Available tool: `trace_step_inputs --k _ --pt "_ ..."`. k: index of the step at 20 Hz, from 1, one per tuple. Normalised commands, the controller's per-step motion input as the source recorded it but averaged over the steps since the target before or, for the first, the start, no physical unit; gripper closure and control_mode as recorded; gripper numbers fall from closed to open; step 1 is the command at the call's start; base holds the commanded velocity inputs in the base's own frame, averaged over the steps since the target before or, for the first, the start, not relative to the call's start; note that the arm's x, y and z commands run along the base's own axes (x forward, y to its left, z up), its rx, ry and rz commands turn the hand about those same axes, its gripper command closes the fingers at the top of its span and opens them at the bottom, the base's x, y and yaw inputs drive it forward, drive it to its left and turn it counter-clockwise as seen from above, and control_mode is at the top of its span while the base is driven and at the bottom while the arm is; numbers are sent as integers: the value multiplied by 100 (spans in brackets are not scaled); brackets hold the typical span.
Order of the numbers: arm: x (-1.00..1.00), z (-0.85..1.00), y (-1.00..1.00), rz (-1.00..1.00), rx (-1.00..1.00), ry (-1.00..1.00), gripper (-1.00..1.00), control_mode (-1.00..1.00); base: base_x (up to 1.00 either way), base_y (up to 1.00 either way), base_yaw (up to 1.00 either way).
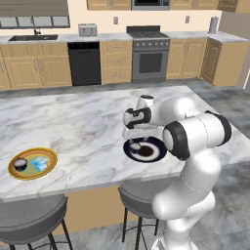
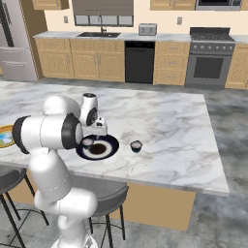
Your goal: Place two yogurt containers on each plate.
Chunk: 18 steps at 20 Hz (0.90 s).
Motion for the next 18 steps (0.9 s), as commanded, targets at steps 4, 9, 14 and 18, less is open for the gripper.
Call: trace_step_inputs --k 4,9,14,18 --pt "-1 18 -48 -1 0 0 -100 -100 0 0 0" --pt "-1 0 -81 -2 0 0 -100 -100 0 0 0" --pt "2 0 -67 -6 0 0 -100 -100 0 0 0" --pt "8 -7 -63 -9 0 0 -100 -100 0 0 0"
